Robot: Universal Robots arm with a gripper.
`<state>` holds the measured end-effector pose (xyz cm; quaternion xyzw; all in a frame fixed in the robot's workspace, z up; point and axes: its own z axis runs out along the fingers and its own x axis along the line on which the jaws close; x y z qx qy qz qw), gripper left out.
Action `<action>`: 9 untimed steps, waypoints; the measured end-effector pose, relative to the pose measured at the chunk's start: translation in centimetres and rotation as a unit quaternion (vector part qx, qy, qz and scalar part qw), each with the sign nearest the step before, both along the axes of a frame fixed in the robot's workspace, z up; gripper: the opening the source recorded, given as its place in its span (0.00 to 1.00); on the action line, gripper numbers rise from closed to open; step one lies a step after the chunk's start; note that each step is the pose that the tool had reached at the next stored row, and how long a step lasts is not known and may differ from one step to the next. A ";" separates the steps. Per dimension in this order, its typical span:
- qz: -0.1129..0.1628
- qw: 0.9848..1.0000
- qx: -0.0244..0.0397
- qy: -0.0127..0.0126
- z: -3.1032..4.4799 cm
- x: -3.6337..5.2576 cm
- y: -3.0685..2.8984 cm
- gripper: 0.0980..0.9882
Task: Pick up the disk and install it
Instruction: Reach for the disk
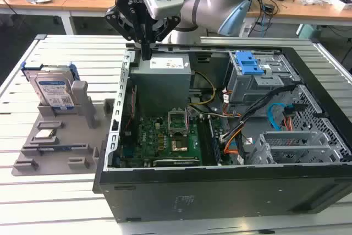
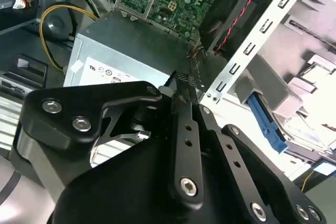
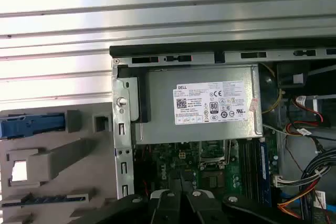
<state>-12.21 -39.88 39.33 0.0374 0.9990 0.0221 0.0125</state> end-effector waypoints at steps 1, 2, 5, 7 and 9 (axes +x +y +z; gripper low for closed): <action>0.000 1.000 0.000 0.000 0.00 -0.53 0.00 0.01; 0.000 1.000 0.000 0.000 0.00 -1.03 0.00 0.01; 0.000 1.000 0.000 0.000 0.00 -1.71 0.00 0.01; 0.000 1.000 0.000 0.000 0.00 -2.44 0.00 0.01; 0.000 1.000 0.000 0.000 0.00 -4.09 0.00 0.01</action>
